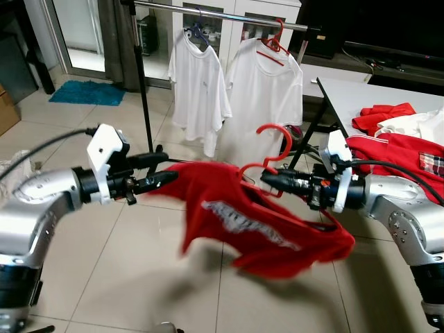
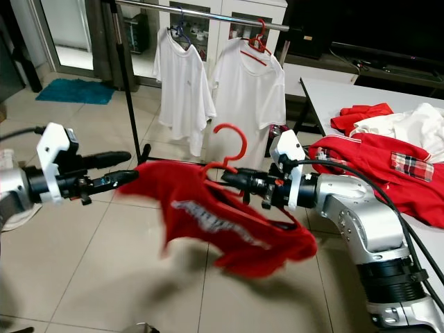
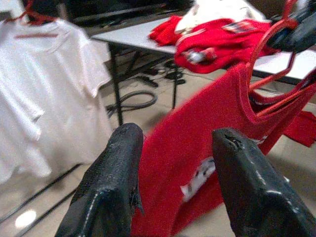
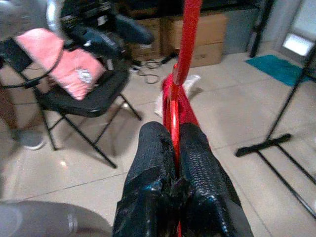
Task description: Hang hanger
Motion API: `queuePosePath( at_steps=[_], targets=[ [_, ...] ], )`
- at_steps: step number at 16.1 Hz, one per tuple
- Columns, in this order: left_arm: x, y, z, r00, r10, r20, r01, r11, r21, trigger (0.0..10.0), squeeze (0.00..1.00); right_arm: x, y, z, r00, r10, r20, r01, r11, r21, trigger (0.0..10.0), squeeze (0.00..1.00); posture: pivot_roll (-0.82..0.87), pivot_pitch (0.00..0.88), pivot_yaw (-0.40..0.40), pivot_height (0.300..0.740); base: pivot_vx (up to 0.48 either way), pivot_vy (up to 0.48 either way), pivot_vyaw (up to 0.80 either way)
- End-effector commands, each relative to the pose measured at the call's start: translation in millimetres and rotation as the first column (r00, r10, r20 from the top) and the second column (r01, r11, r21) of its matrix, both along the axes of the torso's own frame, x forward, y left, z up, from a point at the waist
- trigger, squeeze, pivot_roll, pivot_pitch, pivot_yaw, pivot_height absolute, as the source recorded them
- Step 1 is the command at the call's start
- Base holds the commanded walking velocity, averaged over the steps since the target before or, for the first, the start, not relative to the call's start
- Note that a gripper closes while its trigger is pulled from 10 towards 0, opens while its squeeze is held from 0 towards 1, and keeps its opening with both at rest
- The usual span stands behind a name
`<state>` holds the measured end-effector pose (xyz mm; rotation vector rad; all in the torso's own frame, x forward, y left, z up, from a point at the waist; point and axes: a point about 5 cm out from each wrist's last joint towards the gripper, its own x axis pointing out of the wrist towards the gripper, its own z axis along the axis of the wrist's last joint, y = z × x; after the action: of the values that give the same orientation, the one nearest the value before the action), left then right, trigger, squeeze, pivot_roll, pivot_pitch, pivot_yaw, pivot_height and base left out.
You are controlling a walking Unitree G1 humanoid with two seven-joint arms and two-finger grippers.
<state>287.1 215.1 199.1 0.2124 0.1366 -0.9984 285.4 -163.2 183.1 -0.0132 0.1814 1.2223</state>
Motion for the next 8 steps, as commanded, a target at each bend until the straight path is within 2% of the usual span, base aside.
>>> queuePosePath(
  at_steps=[1, 3, 5, 8],
  targets=[
    [2.8, -1.5, 6.5, 0.998, -0.056, 0.029, 0.056, 0.998, 0.02, 10.0, 0.0, -4.8, -2.8, 7.5, 0.998, 0.054, 0.022, -0.055, 0.998, 0.006, 10.0, 0.0, 0.03, 0.0, -0.061, 0.74, 0.0, 0.0, 0.0],
    [3.6, 6.3, 11.8, 0.994, -0.106, 0.017, 0.105, 0.994, 0.033, 10.0, 0.0, -8.9, -9.2, 10.7, 0.997, 0.075, 0.013, -0.075, 0.997, 0.028, 10.0, 0.0, 0.03, 0.006, -0.054, 0.74, 0.0, 0.0, 0.0],
    [1.3, 14.0, 5.4, 0.99, -0.14, -0.027, 0.142, 0.987, 0.072, 10.0, 0.0, -15.3, -13.5, 13.5, 0.992, 0.126, -0.005, -0.126, 0.991, 0.044, 10.0, 0.0, 0.03, 0.014, -0.047, 0.74, 0.0, 0.0, 0.0],
    [-0.8, 20.5, -3.1, 0.984, -0.167, -0.059, 0.172, 0.98, 0.096, 10.0, 0.0, -16.8, -16.5, 18.5, 0.989, 0.149, 0.008, -0.149, 0.987, 0.062, 10.0, 0.0, 0.03, 0.014, -0.045, 0.74, 0.0, 0.0, 0.0]
  ],
)
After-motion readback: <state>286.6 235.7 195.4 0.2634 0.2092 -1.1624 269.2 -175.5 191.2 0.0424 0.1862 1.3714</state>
